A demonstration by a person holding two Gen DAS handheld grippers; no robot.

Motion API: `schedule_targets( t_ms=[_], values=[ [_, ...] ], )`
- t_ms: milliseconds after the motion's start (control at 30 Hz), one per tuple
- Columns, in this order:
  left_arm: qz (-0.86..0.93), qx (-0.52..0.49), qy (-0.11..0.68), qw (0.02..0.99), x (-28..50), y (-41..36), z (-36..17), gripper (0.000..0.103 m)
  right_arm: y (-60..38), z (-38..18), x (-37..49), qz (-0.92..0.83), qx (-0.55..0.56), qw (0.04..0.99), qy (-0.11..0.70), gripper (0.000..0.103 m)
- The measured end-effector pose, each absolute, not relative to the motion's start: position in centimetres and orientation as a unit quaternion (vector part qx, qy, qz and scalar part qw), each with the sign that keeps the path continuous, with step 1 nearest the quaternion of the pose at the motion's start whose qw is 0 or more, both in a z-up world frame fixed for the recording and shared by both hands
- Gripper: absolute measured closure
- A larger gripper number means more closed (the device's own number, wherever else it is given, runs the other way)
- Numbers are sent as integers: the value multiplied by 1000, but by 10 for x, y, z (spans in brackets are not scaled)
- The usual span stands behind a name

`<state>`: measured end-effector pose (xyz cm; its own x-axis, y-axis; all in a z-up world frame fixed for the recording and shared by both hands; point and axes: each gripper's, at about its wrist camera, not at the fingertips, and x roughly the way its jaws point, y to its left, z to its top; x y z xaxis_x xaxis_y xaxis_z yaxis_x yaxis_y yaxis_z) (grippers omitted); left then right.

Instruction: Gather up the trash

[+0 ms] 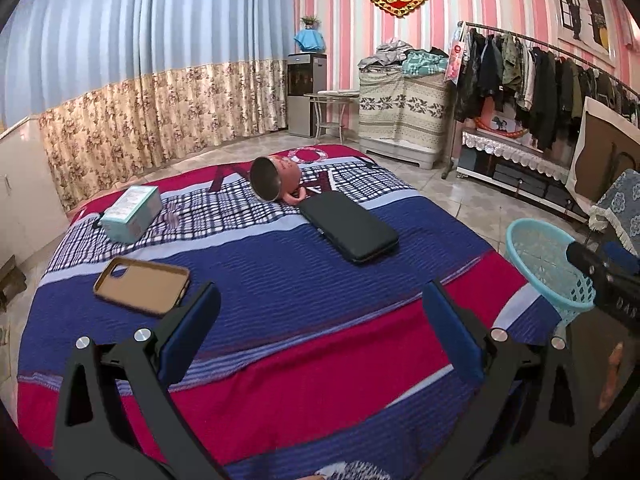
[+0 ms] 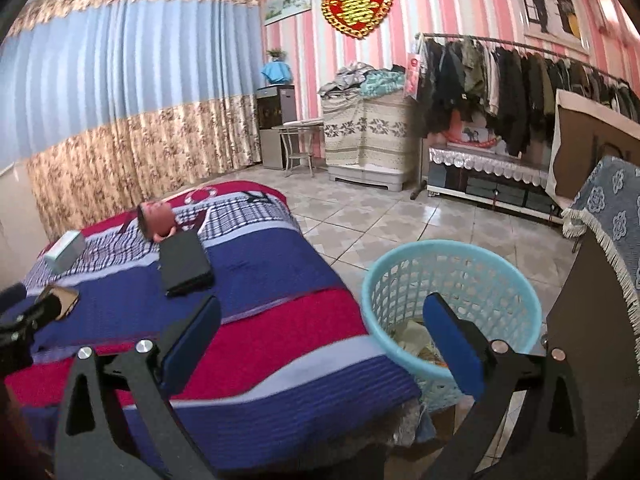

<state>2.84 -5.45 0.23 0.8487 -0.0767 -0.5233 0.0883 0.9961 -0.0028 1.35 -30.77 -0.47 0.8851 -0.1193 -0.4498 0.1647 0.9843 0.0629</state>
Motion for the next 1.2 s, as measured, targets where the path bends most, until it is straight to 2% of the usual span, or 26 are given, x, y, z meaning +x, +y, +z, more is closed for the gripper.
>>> schedule_targets(
  t_ms=[400,1200],
  values=[
    [-26,-9,271,962,14,-36,-6,5,-280,-10,-17,-63,10,972,225,4],
    [-22,8,235,972,7,-48,-10,5,-276,-11,-20,-30,21,977,210,4]
  ],
)
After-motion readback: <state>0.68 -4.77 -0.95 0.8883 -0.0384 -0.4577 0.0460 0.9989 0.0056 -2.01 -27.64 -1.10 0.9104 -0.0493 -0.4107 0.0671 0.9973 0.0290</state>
